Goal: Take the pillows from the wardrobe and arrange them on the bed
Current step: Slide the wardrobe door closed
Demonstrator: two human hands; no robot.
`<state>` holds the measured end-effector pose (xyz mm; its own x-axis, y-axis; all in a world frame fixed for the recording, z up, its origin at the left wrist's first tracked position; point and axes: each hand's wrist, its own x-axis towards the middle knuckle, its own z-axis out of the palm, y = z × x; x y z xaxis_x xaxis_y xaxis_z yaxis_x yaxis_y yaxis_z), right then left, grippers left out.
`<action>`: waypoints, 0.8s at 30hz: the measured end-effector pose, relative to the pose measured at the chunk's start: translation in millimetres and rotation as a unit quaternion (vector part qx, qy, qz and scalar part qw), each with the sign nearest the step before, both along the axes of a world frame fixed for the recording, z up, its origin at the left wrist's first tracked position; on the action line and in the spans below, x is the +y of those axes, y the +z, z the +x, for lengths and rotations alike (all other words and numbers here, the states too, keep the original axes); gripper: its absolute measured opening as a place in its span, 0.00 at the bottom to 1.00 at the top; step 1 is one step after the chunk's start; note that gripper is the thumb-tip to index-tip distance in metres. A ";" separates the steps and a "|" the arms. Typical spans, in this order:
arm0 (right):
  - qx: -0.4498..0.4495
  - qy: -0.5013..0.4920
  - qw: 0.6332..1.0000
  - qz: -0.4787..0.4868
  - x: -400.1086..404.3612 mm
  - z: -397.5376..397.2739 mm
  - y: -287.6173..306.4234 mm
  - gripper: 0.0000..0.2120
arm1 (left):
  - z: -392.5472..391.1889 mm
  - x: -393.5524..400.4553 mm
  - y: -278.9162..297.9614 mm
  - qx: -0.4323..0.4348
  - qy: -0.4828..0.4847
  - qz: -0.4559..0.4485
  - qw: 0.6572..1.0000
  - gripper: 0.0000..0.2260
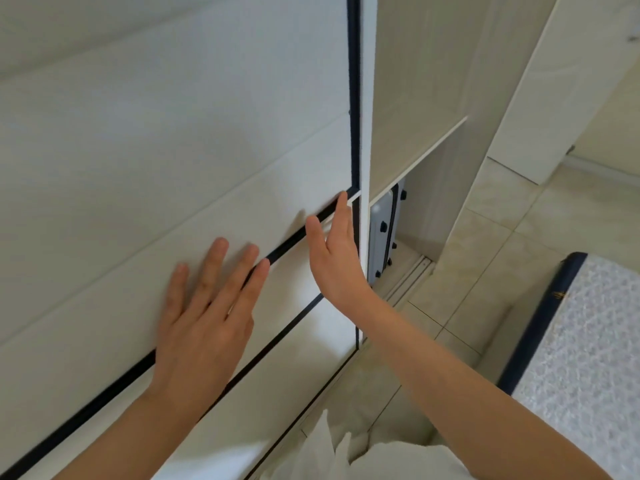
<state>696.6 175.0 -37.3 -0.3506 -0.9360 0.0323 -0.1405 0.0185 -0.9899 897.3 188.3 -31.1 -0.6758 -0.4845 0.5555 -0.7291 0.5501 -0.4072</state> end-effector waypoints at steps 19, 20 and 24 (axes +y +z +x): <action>0.007 -0.114 0.993 -0.042 -38.1 -27.3 -5.9 0.35 | -60.8 -29.3 1.3 -0.122 0.070 -0.079 0.987 0.27; 0.006 -0.118 0.992 -0.043 -40.5 -33.7 -6.1 0.34 | -67.5 -32.5 1.5 -0.120 0.066 -0.077 0.988 0.27; 0.005 -0.125 0.991 -0.045 -52.2 -64.1 -7.4 0.33 | -98.2 -45.5 1.7 -0.110 0.054 -0.071 0.990 0.27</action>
<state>632.5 122.8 -44.8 -0.5711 -0.8127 0.1157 -0.1519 -0.0338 -0.9878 799.1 142.8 -29.4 -0.7367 -0.4881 0.4680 -0.6653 0.3992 -0.6309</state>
